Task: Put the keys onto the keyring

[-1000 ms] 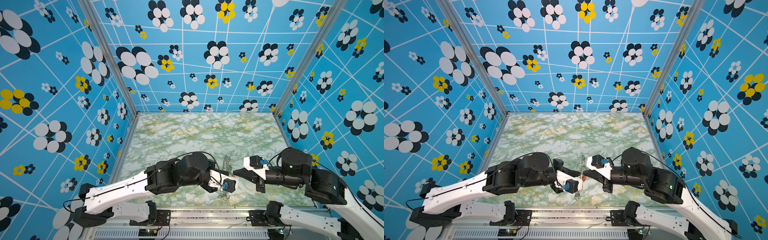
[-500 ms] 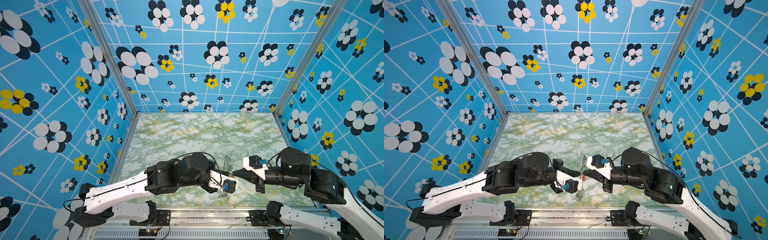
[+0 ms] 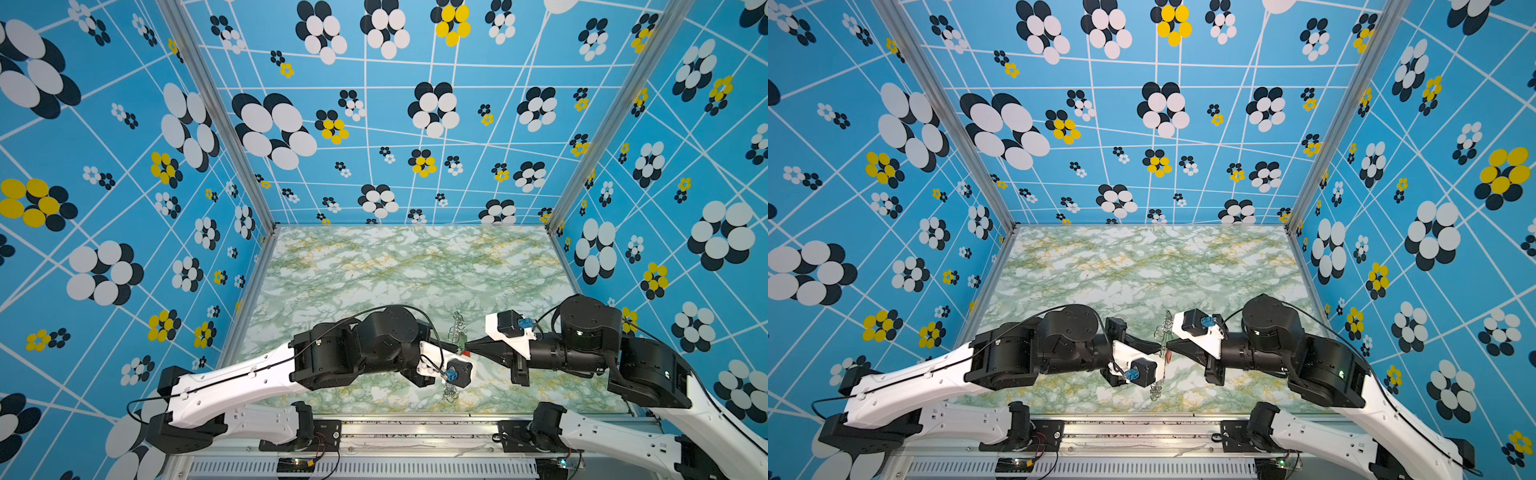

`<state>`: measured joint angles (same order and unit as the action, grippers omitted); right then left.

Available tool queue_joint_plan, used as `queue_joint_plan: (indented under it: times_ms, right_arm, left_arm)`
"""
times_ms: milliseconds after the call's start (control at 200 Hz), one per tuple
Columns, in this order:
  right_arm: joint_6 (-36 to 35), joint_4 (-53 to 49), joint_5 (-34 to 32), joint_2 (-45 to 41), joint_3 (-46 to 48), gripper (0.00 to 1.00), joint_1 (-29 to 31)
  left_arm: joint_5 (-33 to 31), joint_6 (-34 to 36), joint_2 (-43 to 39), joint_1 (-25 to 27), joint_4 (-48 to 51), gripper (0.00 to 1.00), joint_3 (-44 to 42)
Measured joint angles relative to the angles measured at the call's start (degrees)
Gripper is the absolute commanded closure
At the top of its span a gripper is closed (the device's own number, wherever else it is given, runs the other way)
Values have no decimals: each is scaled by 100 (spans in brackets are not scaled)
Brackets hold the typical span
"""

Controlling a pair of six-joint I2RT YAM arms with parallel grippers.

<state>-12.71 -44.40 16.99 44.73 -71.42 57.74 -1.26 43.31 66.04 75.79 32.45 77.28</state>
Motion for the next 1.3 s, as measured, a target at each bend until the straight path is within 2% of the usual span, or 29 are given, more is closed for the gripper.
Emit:
queue_joint_plan:
  times_ms: [1299]
  right_arm:
    - [52,0,-205,31,0,100,0]
  left_arm:
    - [-28,-22,-26,26,59,100,50]
